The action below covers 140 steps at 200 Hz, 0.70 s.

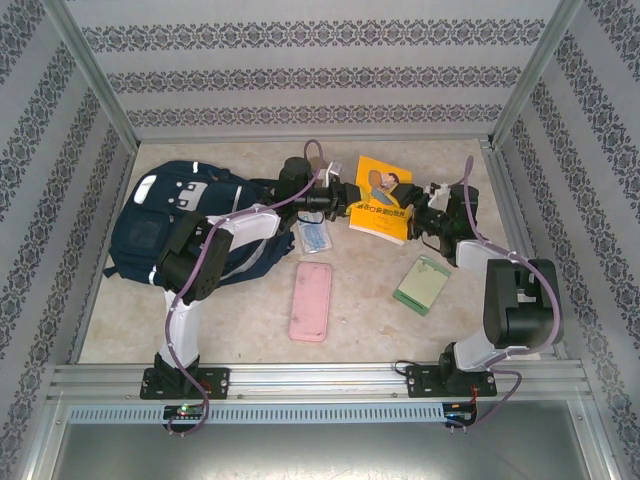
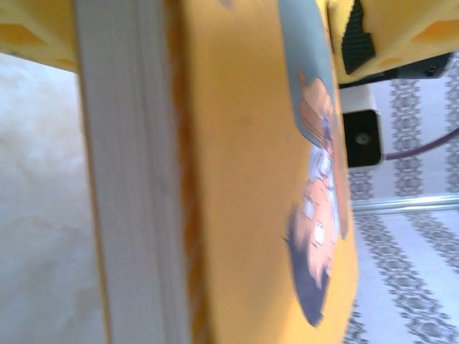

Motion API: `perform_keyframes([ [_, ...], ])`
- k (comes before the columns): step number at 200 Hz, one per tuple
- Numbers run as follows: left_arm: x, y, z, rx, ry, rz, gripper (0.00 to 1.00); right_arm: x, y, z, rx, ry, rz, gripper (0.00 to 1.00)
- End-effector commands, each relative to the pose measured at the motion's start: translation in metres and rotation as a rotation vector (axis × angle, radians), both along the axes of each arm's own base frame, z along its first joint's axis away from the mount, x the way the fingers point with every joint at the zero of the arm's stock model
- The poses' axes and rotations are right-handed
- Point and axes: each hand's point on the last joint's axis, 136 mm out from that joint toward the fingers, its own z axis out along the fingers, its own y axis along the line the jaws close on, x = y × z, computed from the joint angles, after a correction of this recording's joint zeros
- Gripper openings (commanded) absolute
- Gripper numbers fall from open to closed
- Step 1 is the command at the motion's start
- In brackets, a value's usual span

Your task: Pack the student bag

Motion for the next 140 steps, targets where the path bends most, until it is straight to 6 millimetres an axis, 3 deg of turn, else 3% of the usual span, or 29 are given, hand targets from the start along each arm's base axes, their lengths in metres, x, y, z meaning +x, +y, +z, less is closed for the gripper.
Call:
perform_keyframes([
  [1,-0.006,0.005,0.048,-0.095,-0.126,-0.03,0.0,0.003,0.005,0.03,0.12,-0.082,0.03,0.75],
  [29,-0.002,0.015,0.038,-0.06,-0.121,-0.021,0.0,0.005,0.005,0.034,0.139,-0.096,0.03,0.42],
  [41,-0.003,0.018,0.032,-0.029,-0.121,-0.032,0.0,0.004,0.005,0.034,0.131,-0.1,0.026,0.22],
  [54,-0.003,0.023,0.024,0.016,-0.121,-0.038,0.13,0.004,0.005,0.033,0.117,-0.104,0.026,0.0],
  [71,-0.005,0.034,0.012,0.104,-0.121,-0.041,0.38,0.004,0.006,0.034,0.1,-0.11,0.032,0.0],
  [79,-0.006,0.041,0.009,0.159,-0.136,-0.038,0.44,0.004,0.006,0.032,0.092,-0.108,0.034,0.0],
  [103,-0.008,0.077,-0.007,0.419,-0.165,-0.019,0.49,0.004,0.011,0.03,0.072,-0.115,0.044,0.0],
  [140,-0.009,0.162,-0.032,0.84,-0.178,0.055,0.51,0.006,0.03,0.028,0.046,-0.132,0.074,0.0],
])
